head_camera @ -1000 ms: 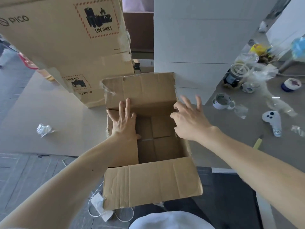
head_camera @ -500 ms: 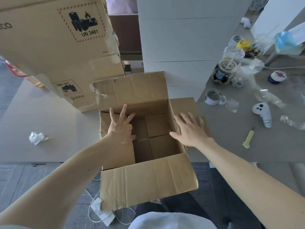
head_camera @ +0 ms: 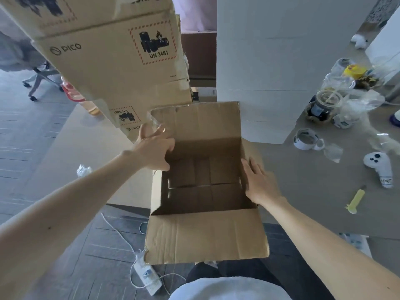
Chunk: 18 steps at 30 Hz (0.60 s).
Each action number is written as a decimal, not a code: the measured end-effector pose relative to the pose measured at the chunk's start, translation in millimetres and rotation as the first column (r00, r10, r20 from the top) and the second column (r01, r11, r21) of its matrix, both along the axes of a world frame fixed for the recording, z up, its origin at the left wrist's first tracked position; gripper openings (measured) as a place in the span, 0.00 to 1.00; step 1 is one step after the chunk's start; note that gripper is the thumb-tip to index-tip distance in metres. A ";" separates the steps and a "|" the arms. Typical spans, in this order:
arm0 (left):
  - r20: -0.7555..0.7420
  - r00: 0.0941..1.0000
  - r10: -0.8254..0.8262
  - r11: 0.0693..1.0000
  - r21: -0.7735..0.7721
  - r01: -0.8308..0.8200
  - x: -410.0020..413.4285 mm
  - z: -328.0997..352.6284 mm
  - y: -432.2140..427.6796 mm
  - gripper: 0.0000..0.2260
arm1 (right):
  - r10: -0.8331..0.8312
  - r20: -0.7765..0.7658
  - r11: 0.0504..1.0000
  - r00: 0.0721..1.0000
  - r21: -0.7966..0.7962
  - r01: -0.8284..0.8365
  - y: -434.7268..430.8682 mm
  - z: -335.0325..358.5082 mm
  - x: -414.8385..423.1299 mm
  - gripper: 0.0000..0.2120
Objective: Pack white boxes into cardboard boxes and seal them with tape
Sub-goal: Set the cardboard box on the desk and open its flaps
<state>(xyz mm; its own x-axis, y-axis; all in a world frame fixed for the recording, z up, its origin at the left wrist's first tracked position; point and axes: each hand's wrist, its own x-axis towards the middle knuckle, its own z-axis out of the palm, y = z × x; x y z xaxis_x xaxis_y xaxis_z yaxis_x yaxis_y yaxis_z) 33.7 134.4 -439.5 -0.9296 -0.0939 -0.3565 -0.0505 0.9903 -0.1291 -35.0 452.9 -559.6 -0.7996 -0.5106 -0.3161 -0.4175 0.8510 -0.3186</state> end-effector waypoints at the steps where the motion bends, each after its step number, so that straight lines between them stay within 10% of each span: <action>1: 0.017 1.000 0.004 0.999 -0.036 -0.003 4.6 7.5 -10.7 0.20 | -0.005 0.003 1.000 1.000 -0.014 0.005 -0.5 -0.1 0.3 0.39; 9: 0.098 0.982 0.164 0.986 -0.059 -0.158 39.8 -24.3 -65.5 0.49 | -0.016 0.134 0.990 0.991 -0.140 0.035 -2.9 -7.3 3.0 0.44; 14: 0.015 0.887 0.461 0.803 0.419 -0.424 29.3 -64.6 -47.7 0.48 | 0.004 0.156 0.992 0.988 -0.125 0.016 5.6 -8.7 11.8 0.45; 18: 0.025 0.882 0.470 0.768 0.482 -0.423 33.1 -96.4 -45.4 0.41 | 0.019 0.169 0.995 0.985 -0.104 -0.001 12.2 -2.3 22.4 0.44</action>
<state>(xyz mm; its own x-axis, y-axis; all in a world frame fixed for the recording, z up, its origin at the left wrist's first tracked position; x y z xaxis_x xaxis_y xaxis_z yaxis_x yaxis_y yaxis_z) 66.8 89.0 -535.8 -0.8544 -0.3537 -0.3807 -0.4898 0.7929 0.3625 -12.6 465.1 -562.0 -0.7336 -0.5554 -0.3916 -0.3586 0.8058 -0.4713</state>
